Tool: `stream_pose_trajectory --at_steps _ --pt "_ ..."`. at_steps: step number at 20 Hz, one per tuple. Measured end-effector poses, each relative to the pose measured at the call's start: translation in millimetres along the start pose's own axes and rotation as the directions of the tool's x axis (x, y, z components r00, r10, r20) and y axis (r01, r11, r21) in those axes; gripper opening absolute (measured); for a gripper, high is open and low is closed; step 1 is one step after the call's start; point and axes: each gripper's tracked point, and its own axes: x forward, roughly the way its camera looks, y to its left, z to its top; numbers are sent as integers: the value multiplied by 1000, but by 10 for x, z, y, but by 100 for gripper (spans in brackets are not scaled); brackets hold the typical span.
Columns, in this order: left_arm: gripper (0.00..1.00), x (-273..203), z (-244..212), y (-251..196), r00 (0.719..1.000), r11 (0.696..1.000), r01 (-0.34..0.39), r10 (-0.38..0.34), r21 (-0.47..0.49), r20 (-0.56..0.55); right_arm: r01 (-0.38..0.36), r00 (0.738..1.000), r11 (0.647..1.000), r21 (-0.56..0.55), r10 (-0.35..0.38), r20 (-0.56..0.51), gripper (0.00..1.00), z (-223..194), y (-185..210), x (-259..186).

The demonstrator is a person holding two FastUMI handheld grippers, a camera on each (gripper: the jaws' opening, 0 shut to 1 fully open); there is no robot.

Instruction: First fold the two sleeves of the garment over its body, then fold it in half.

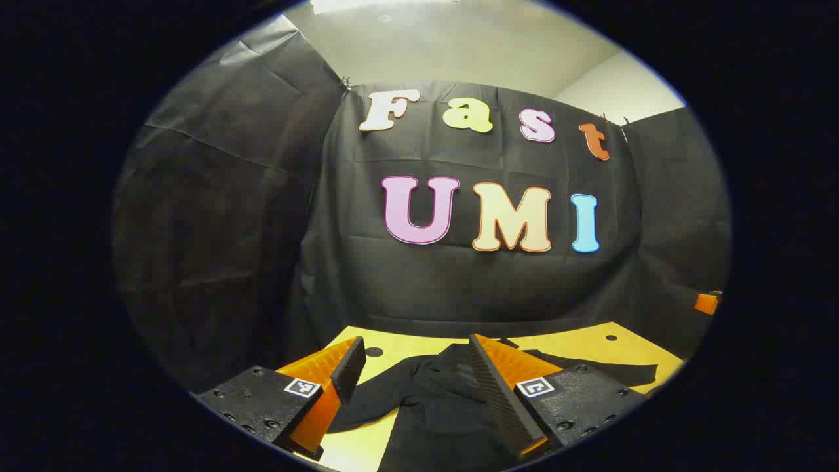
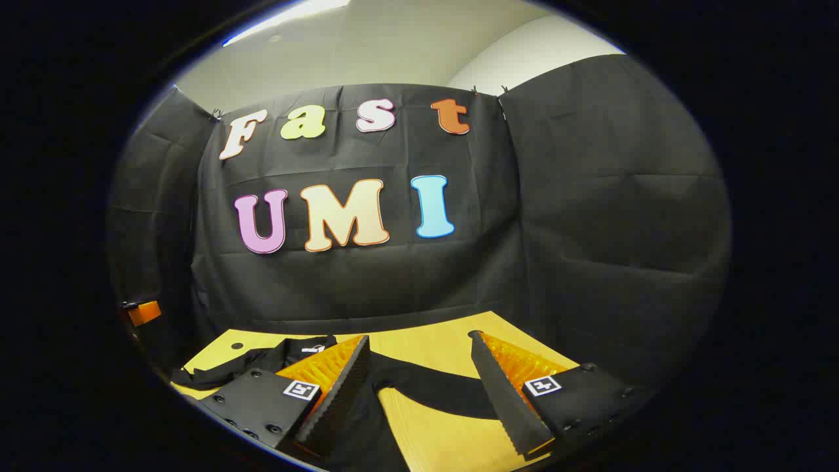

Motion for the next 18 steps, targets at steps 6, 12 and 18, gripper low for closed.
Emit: stream_pose_trajectory --at_steps 6,12,18 --pt "92 -33 21 57 999 999 -39 39 -4 0 -19 1000 1000 -6 19 -8 94 -26 -39 84" --pt "92 -96 21 128 997 997 -74 74 5 -6 -28 999 999 -18 27 -36 97 -97 -125 166" --pt "92 -167 19 214 993 993 -120 120 7 -11 -1 999 1000 -3 1 -36 94 -90 -339 309"
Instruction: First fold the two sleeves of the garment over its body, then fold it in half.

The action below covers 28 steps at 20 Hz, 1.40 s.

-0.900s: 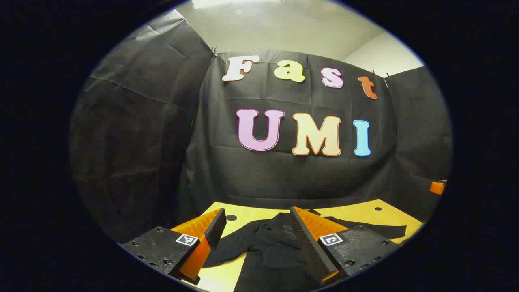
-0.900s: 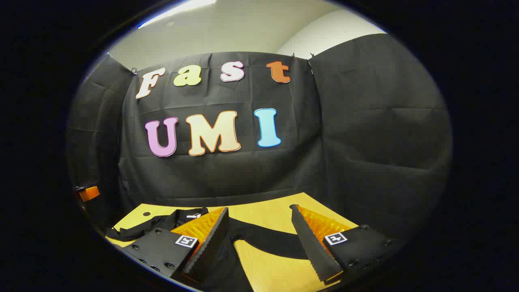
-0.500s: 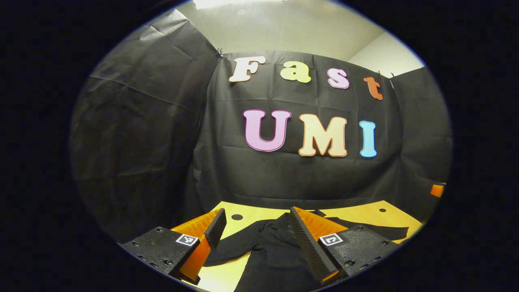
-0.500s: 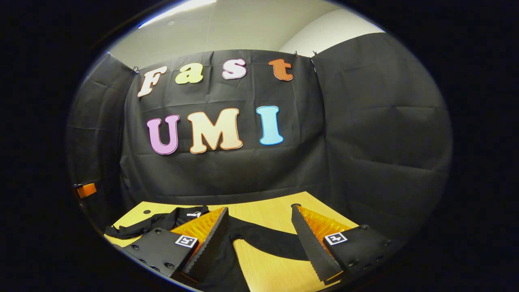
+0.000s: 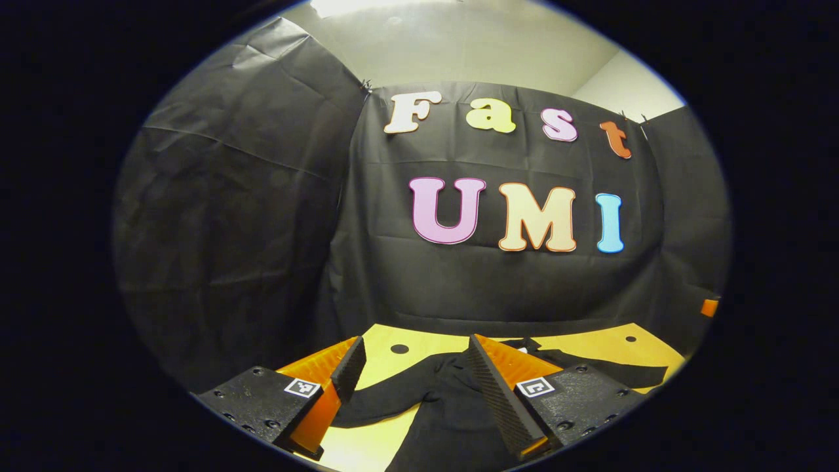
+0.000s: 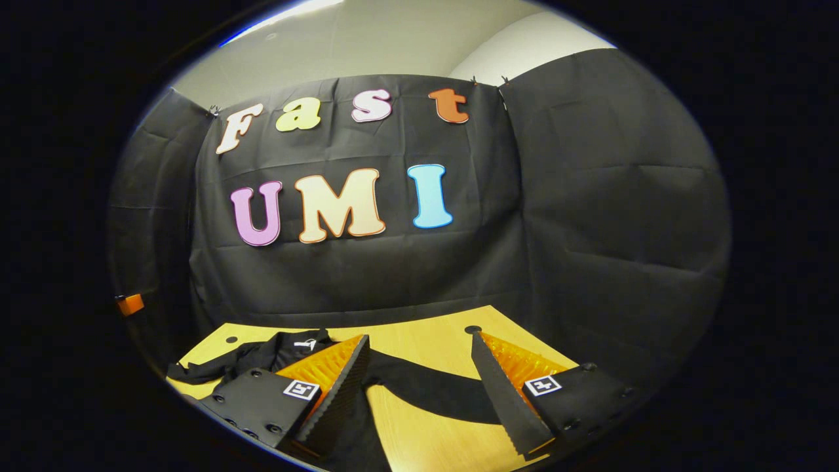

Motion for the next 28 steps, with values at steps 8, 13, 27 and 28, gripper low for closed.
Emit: stream_pose_trajectory --at_steps 8,13,27,28 --pt "92 -80 59 81 999 998 -44 43 47 7 75 997 997 -2 -75 -35 97 -231 -531 370" --pt "92 -156 41 145 997 996 -77 77 43 2 113 990 993 -22 -114 -82 97 -522 -830 707" --pt "92 -348 142 169 993 988 -121 120 97 18 156 925 988 -13 -151 -349 94 -1703 -1379 1445" --pt "92 -357 142 162 993 988 -122 121 98 17 166 914 986 -27 -164 -372 94 -1788 -1425 1462"
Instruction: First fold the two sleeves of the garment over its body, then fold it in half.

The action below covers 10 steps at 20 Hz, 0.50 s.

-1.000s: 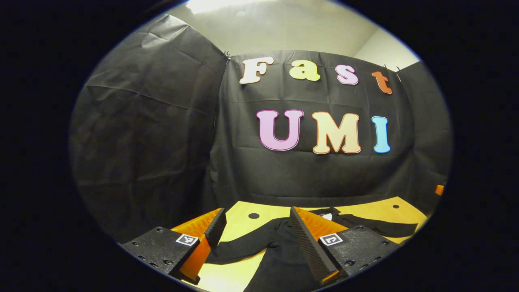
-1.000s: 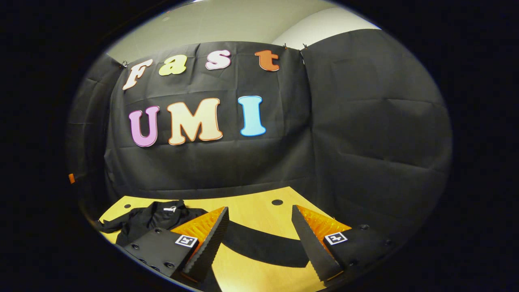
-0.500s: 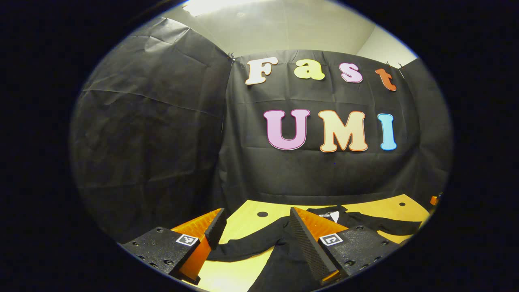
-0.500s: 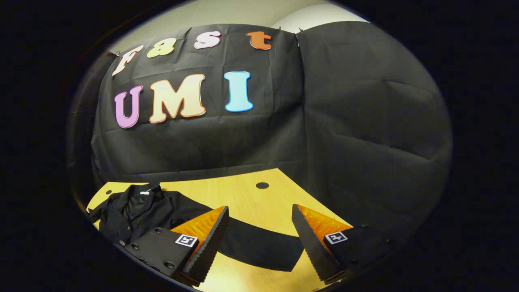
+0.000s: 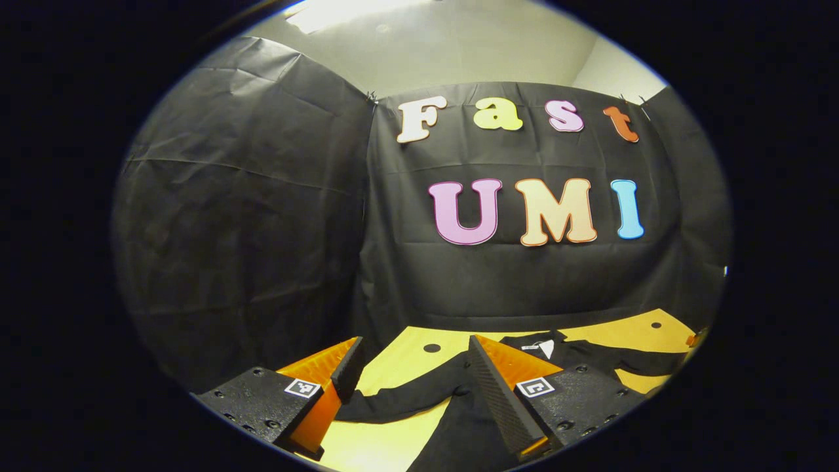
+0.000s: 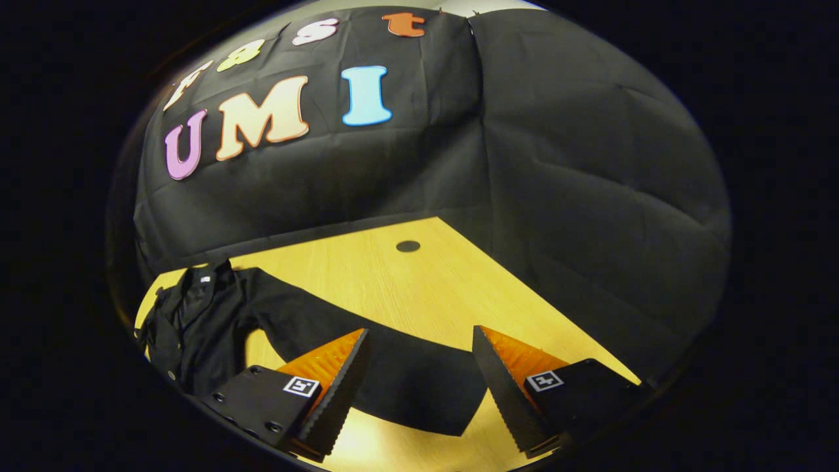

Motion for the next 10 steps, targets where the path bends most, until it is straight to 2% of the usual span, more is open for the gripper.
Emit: stream_pose_trajectory --at_steps 1,3,4,10 --pt "92 -10 -9 -1 1000 1000 0 0 1 -2 11 1000 1000 -13 -11 -20 98 -67 -34 49" --pt "92 -24 -25 -4 1000 1000 -5 5 2 -6 13 998 999 -32 -15 -58 95 -187 -63 116" --pt "92 -40 -27 1 1000 1000 -9 9 4 -7 13 997 999 -35 -16 -77 99 -241 -66 142" --pt "92 -117 -54 68 999 998 -30 31 46 -14 16 987 1000 -14 -18 -159 99 -457 -169 331"
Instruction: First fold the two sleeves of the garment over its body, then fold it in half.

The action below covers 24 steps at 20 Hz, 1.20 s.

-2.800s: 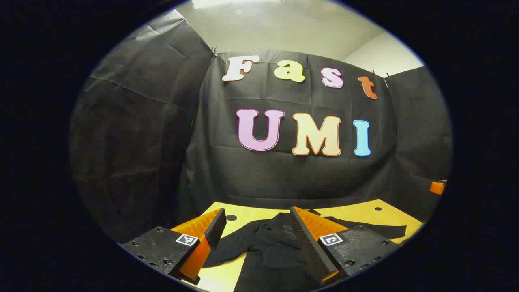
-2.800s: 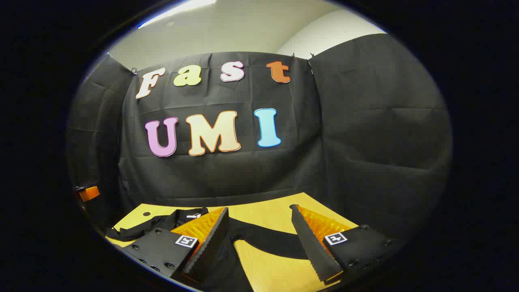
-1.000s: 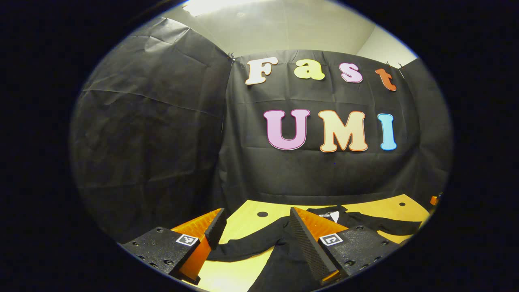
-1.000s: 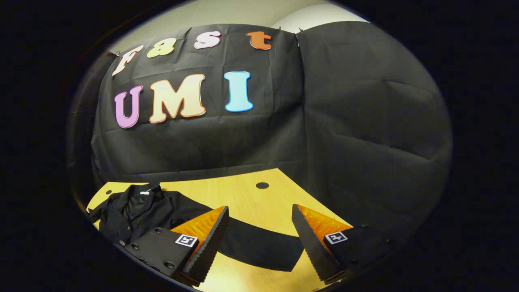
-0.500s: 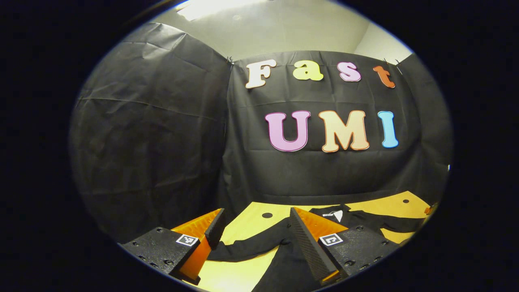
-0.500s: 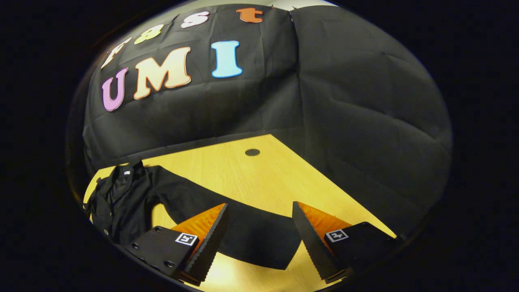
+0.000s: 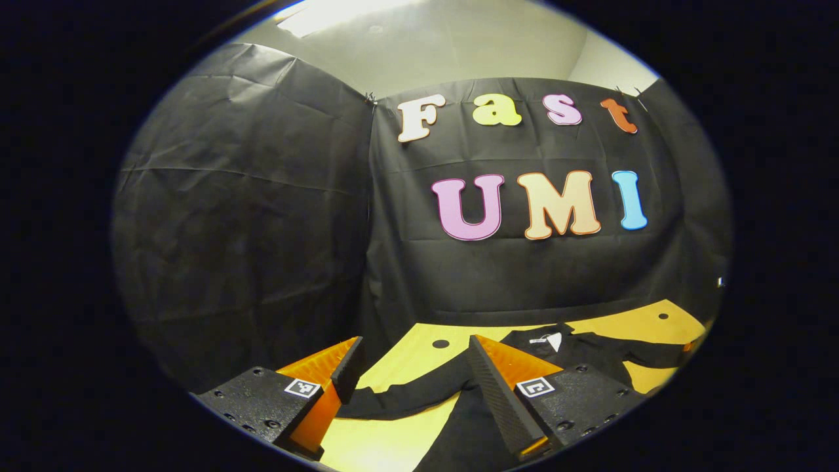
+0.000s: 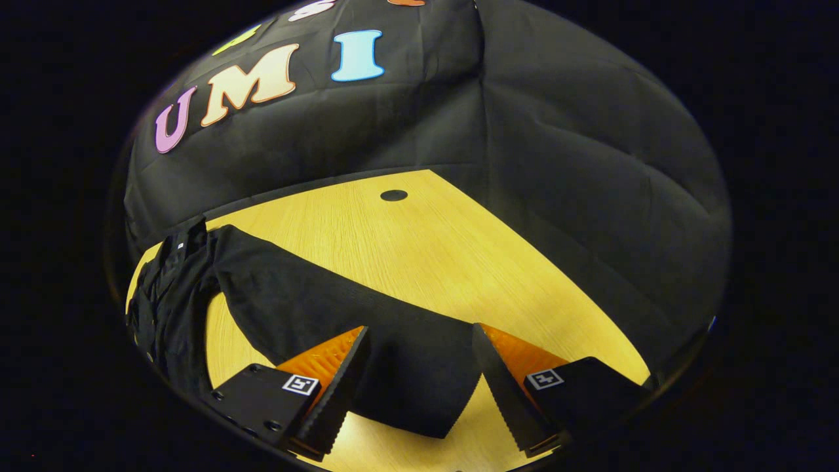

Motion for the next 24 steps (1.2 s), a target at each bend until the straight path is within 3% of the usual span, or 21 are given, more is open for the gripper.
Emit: stream_pose_trajectory --at_steps 2,6,7,11,15,22,24 --pt "92 -27 -1 21 1000 1000 -11 11 0 -3 -2 1000 1000 -11 2 -11 95 -15 -4 48" --pt "94 -56 -9 85 999 999 -35 35 -6 0 -5 998 999 -53 2 -61 99 -134 -42 116" --pt "94 -62 -21 104 999 999 -41 41 -5 -3 -9 998 998 -58 5 -66 95 -144 -50 113" --pt "94 -96 -70 108 999 999 -47 47 -21 -16 -34 997 999 -32 32 -65 99 -103 -47 127" --pt "94 -92 -97 94 999 999 -43 42 -31 -20 -51 997 998 -43 49 -56 98 -127 -21 148" --pt "93 -64 -71 85 1000 999 -27 27 -18 -14 -71 996 997 -44 69 -52 31 -150 151 129" --pt "93 -45 -90 62 1000 1000 -18 17 -22 -18 -56 997 998 -27 55 -55 24 -146 162 129"
